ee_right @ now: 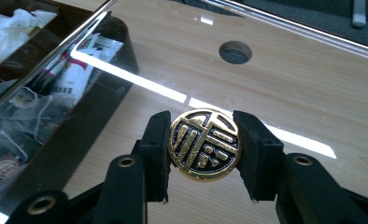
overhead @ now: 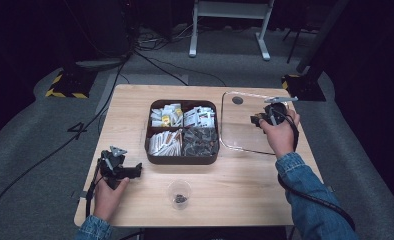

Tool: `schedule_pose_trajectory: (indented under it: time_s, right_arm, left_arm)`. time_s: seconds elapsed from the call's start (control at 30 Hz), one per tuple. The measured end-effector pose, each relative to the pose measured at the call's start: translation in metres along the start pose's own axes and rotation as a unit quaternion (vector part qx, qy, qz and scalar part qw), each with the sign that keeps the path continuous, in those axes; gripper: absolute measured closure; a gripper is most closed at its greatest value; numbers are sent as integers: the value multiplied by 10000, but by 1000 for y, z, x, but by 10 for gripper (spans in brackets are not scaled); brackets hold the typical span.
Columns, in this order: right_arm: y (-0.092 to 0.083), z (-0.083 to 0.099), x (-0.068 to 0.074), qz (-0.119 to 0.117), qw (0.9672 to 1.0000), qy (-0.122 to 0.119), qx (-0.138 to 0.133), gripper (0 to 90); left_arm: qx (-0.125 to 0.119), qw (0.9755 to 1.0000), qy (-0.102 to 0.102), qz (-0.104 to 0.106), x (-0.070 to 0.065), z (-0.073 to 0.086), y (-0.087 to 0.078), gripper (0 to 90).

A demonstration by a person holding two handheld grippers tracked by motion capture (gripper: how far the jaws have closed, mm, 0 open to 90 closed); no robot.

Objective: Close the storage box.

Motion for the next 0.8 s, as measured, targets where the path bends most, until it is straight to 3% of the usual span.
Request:
schedule_pose_trajectory:
  time_s: [0.4,0.8]
  right_arm:
    - [6,-16,32,-235,9996,-137,-55,589]
    - [20,-36,73,-528,9983,-255,-73,589]
  left_arm:
    - [-2,10000,-12,-28,0,0,0,2]
    - [0,10000,-30,-24,-1,0,0,1]
Point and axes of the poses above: each handheld gripper's, and its own axes: y roughly forward along the jaws, z roughly out of its underside, x roughly to its left, the point moved 2 cm from there along y, roughly forward along the jaws, and after that the axes turned 1 degree about z, right-handed, at the moved point
